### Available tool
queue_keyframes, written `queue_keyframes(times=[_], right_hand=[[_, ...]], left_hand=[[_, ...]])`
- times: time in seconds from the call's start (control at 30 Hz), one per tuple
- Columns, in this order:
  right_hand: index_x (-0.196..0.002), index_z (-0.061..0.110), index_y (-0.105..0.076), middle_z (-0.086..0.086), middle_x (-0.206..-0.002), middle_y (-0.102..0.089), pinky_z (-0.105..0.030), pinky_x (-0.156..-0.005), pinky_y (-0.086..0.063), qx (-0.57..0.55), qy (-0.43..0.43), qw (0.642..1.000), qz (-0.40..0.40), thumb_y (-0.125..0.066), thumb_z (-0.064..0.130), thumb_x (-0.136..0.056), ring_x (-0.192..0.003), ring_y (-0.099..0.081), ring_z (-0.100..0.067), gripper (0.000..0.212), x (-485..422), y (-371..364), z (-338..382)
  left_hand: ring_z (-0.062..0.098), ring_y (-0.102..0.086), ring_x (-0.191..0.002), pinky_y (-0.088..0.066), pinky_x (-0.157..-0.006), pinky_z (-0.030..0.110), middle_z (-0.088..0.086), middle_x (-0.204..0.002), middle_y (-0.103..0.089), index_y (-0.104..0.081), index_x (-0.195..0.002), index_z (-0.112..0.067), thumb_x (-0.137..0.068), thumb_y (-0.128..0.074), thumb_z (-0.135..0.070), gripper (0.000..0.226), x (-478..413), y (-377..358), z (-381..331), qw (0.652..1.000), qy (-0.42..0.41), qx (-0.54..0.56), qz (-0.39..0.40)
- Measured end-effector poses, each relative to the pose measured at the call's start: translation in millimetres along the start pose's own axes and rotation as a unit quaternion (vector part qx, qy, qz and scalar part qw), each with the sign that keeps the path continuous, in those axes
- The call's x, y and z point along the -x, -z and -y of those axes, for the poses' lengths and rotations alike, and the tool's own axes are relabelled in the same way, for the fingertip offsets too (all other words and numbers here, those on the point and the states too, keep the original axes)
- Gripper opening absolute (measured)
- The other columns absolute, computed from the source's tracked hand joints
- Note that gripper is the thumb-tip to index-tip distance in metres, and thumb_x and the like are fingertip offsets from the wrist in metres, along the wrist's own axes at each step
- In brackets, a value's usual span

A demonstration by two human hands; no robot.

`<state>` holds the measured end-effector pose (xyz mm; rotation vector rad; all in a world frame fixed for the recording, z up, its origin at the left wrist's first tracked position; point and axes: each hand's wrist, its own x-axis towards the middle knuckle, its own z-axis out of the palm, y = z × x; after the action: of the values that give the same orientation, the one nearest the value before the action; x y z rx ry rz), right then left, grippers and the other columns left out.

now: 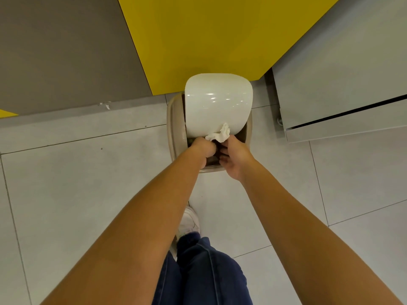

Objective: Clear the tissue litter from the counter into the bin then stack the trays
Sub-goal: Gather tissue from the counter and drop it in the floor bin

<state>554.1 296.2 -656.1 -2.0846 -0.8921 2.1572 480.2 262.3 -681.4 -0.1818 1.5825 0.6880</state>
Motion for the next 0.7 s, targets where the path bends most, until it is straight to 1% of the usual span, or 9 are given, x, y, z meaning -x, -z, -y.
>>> queue_keyframes(times=[0.07,0.13,0.2,0.23,0.3,0.37,0.43,0.57,0.7], right_hand=[[-0.127,0.011,-0.054,-0.007,-0.124,-0.058,-0.029,-0.09,-0.044,0.001,0.003,1.0,0.007,-0.049,0.03,-0.094,-0.114,-0.053,-0.021,0.038,8,-1,2],[-0.123,0.008,-0.057,-0.009,-0.114,-0.061,-0.03,-0.089,-0.045,0.008,0.01,1.0,0.001,-0.049,0.025,-0.093,-0.107,-0.055,-0.023,0.035,14,-1,3],[-0.118,0.002,-0.059,-0.011,-0.094,-0.06,-0.032,-0.089,-0.046,0.015,0.02,1.0,-0.004,-0.047,0.021,-0.094,-0.092,-0.054,-0.022,0.033,23,-1,5],[-0.114,0.002,-0.06,-0.01,-0.089,-0.058,-0.033,-0.09,-0.047,0.019,0.027,0.999,-0.008,-0.047,0.02,-0.094,-0.088,-0.053,-0.022,0.03,29,-2,7],[-0.106,0.007,-0.058,-0.012,-0.098,-0.06,-0.034,-0.094,-0.047,0.036,0.03,0.999,-0.02,-0.048,0.02,-0.095,-0.094,-0.057,-0.023,0.02,43,-1,10],[-0.111,0.008,-0.055,-0.018,-0.119,-0.058,-0.037,-0.101,-0.044,0.057,0.028,0.997,-0.035,-0.048,0.021,-0.095,-0.113,-0.056,-0.029,0.022,64,-1,14],[-0.119,0.007,-0.052,-0.017,-0.129,-0.053,-0.038,-0.102,-0.042,0.09,0.03,0.994,-0.046,-0.048,0.022,-0.096,-0.122,-0.05,-0.031,0.028,87,-3,20],[-0.124,0.009,-0.054,-0.011,-0.126,-0.057,-0.038,-0.103,-0.042,0.154,0.079,0.984,-0.043,-0.047,0.023,-0.095,-0.118,-0.052,-0.028,0.033,147,-7,33],[-0.113,0.01,-0.058,-0.013,-0.117,-0.061,-0.032,-0.09,-0.045,0.227,0.163,0.959,-0.052,-0.045,0.022,-0.096,-0.108,-0.057,-0.027,0.025,202,-12,45]], left_hand=[[0.024,-0.055,-0.109,-0.046,-0.095,0.033,0.01,-0.118,-0.059,-0.058,-0.118,-0.002,-0.089,-0.053,-0.002,0.029,13,2,-2,1.0,-0.004,-0.013,0.007],[0.023,-0.05,-0.108,-0.042,-0.089,0.031,0.009,-0.11,-0.056,-0.061,-0.101,-0.002,-0.089,-0.049,0.003,0.018,29,5,-6,1.0,0.002,-0.013,0.019],[0.024,-0.047,-0.105,-0.043,-0.081,0.029,0.01,-0.099,-0.054,-0.057,-0.081,-0.006,-0.085,-0.041,0.013,0.025,41,8,-7,0.999,0.0,-0.012,0.03],[0.024,-0.047,-0.102,-0.043,-0.075,0.027,0.01,-0.094,-0.053,-0.056,-0.08,-0.006,-0.085,-0.038,0.015,0.028,49,10,-9,0.999,0.003,-0.014,0.034],[0.023,-0.05,-0.1,-0.045,-0.072,0.026,0.011,-0.097,-0.054,-0.057,-0.092,-0.003,-0.088,-0.039,0.014,0.025,61,14,-10,1.0,0.004,-0.013,0.024],[0.024,-0.055,-0.102,-0.05,-0.083,0.027,0.013,-0.105,-0.055,-0.056,-0.106,0.0,-0.089,-0.045,0.007,0.022,80,18,-11,1.0,-0.008,-0.016,0.001],[0.026,-0.058,-0.107,-0.051,-0.093,0.032,0.013,-0.11,-0.057,-0.056,-0.115,0.0,-0.088,-0.052,0.002,0.028,101,21,-13,0.998,-0.034,-0.037,-0.032],[0.025,-0.061,-0.107,-0.05,-0.094,0.035,0.007,-0.117,-0.063,-0.065,-0.114,-0.012,-0.086,-0.057,-0.006,0.03,168,34,-17,0.981,-0.141,-0.114,-0.07],[0.017,-0.058,-0.092,-0.046,-0.078,0.023,0.0,-0.097,-0.061,-0.065,-0.111,-0.019,-0.085,-0.06,-0.012,0.027,226,49,-20,0.965,-0.199,-0.143,-0.096]])
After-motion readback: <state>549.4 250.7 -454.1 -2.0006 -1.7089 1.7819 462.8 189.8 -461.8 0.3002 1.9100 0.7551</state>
